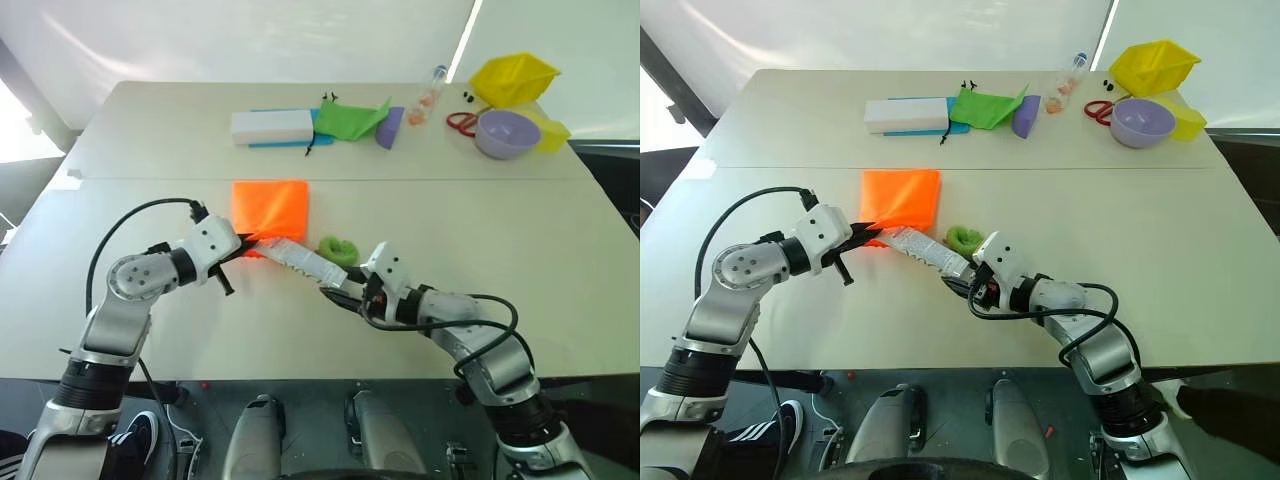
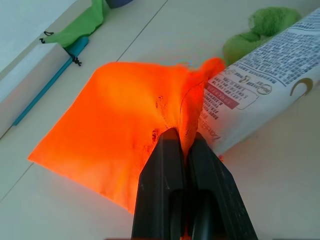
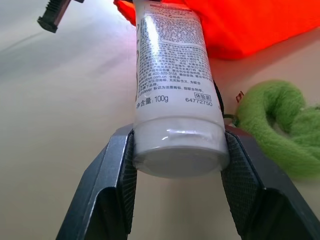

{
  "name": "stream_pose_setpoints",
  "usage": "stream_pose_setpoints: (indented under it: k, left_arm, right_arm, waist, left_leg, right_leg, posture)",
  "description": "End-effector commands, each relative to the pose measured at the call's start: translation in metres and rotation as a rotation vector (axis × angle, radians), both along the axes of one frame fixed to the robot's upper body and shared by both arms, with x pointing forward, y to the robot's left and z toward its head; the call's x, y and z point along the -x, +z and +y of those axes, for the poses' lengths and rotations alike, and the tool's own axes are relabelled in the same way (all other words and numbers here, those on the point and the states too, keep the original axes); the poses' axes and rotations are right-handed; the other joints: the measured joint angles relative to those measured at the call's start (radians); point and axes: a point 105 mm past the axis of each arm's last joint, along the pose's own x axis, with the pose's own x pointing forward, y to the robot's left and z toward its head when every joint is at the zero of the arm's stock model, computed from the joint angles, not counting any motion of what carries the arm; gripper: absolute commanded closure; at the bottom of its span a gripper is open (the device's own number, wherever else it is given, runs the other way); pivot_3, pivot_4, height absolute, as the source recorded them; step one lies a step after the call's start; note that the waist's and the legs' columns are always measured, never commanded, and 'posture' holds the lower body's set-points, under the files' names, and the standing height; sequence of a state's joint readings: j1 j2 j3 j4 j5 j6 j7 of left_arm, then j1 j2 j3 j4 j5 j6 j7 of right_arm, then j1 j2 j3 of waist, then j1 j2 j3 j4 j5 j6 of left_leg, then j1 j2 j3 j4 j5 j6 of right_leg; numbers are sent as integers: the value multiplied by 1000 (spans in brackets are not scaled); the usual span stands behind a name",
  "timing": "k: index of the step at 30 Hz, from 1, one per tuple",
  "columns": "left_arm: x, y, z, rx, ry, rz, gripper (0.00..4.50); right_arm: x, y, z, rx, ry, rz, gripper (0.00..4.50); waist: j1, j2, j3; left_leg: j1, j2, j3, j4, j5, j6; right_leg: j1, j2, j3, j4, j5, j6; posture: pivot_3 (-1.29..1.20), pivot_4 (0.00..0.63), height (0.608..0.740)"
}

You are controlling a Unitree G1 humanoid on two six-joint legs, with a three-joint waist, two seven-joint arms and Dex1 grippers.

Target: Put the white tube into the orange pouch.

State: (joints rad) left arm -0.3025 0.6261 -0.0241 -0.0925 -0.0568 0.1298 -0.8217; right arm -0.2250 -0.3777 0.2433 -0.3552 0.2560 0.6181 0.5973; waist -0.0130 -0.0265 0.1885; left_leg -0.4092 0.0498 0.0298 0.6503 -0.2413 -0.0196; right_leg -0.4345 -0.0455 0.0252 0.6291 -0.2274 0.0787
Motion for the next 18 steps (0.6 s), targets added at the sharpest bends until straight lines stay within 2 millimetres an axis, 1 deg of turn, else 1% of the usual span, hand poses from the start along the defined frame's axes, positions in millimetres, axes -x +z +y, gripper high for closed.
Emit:
stream_pose_setpoints:
  k: [1,4,8,9,11,12,13,16,18]
  left_arm:
    - [6,10,-12,13,-39,-28,4500]
    - [9,16,-19,17,-48,-30,4500]
    - [8,19,-24,30,-41,-25,4500]
    - [9,19,-25,39,-45,-21,4500]
    - [10,19,-28,41,-50,-15,4500]
    - [10,19,-28,47,-48,-14,4500]
    - [10,20,-28,53,-45,-12,4500]
    - [9,21,-28,56,-43,-12,4500]
    - [8,21,-28,59,-44,-12,4500]
  right_arm:
    - [-3,17,9,-25,-4,-66,2698]
    - [-10,20,7,-53,-75,-38,2698]
    - [-1,14,11,-25,-44,-2,2698]
    - [-3,15,11,-29,-60,-7,2698]
    - [5,19,20,-66,-9,35,2698]
    - [6,21,21,-77,-7,39,2698]
    - [5,22,21,-82,-12,48,2698]
    - [13,16,16,-44,44,99,2698]
    - [5,17,10,-52,-14,109,2698]
  waist:
    - [-1,0,0]
    - [-3,0,0]
    - [-1,0,0]
    - [-1,0,0]
    - [-2,0,0]
    - [-2,0,0]
    - [-2,0,0]
    - [-2,0,0]
    - [-2,0,0]
  left_leg:
    - [0,0,0,0,0,0]
    - [0,0,0,0,0,0]
    - [1,0,0,0,0,0]
    - [0,0,0,0,0,0]
    - [0,0,0,0,0,0]
    - [0,0,0,0,0,0]
    - [0,0,0,0,0,0]
    - [1,0,-1,0,0,0]
    - [1,0,0,0,0,0]
  right_leg:
    - [0,0,0,0,0,0]
    - [0,0,0,1,0,0]
    - [0,0,0,1,0,0]
    - [0,0,0,1,0,0]
    - [0,0,0,1,0,0]
    - [0,0,0,1,0,0]
    - [0,0,0,1,0,0]
    - [0,0,0,1,0,0]
    - [0,0,0,1,0,0]
  posture:
    - [0,150,740]
    - [0,150,740]
    - [0,150,740]
    - [0,150,740]
    - [0,150,740]
    - [0,150,740]
    - [0,150,740]
    - [0,150,740]
    - [0,150,740]
